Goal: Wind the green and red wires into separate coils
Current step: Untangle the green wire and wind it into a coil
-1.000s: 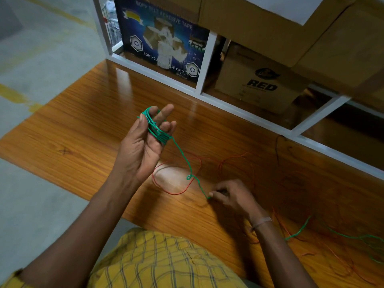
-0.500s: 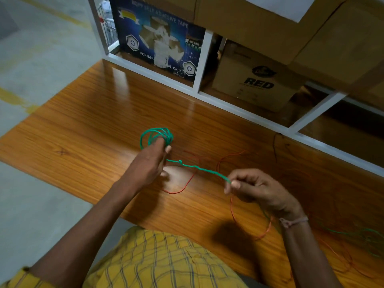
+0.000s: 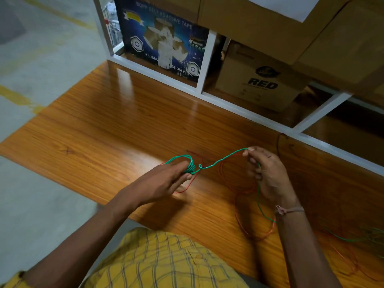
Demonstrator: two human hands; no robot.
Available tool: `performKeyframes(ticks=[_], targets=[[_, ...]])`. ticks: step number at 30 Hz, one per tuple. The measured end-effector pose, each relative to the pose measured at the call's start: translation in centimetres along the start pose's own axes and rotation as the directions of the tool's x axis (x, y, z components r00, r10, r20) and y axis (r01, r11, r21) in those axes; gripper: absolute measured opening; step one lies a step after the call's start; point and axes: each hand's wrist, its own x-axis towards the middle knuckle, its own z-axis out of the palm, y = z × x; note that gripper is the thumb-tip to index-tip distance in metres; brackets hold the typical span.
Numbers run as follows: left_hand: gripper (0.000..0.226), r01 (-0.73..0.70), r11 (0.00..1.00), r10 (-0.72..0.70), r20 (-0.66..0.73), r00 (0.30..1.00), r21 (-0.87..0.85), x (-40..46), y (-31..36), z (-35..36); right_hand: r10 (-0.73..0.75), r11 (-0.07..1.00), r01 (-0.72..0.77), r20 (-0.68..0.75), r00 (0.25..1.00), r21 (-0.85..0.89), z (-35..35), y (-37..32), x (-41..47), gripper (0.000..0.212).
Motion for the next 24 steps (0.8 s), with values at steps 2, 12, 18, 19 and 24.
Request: performKeyframes(ticks=[2,12,18,19,24], targets=[[0.015,0.004,1.0,-0.005,-0.033,0.999,-0.013,-0.1,0.5,0.0,-0.03,0.919,0.031,0.01,1.0,-0.392,-0.4,-0.4,-0.3,0.027],[0.015,0.061,0.996,-0.049,-0.167,0.985,0.064,0.3,1.0,1.8,-0.345,-0.126,0.334,0.357,0.868,-0.934,5.2,2.2,-3.4,0.064],[0.011,0.044,0.995,-0.022,-0.24,0.971,0.085,0.9,1.3,1.8,-0.526,-0.041,0.468,0.417,0.741,-0.883,6.0,4.2,-3.6,0.023],[0.01,0.05,0.99,-0.015,-0.248,0.969,0.135,1.0,1.4,1.8,-0.537,0.023,0.479,0.393,0.746,-0.877,6.0,4.3,-3.6,0.027],[0.02,0.007,0.933,0.057,-0.167,0.984,0.36,1.7,2.0,1.5,-0.532,0.448,0.46,0.185,0.826,-0.767,6.4,4.0,-3.3,0.034]])
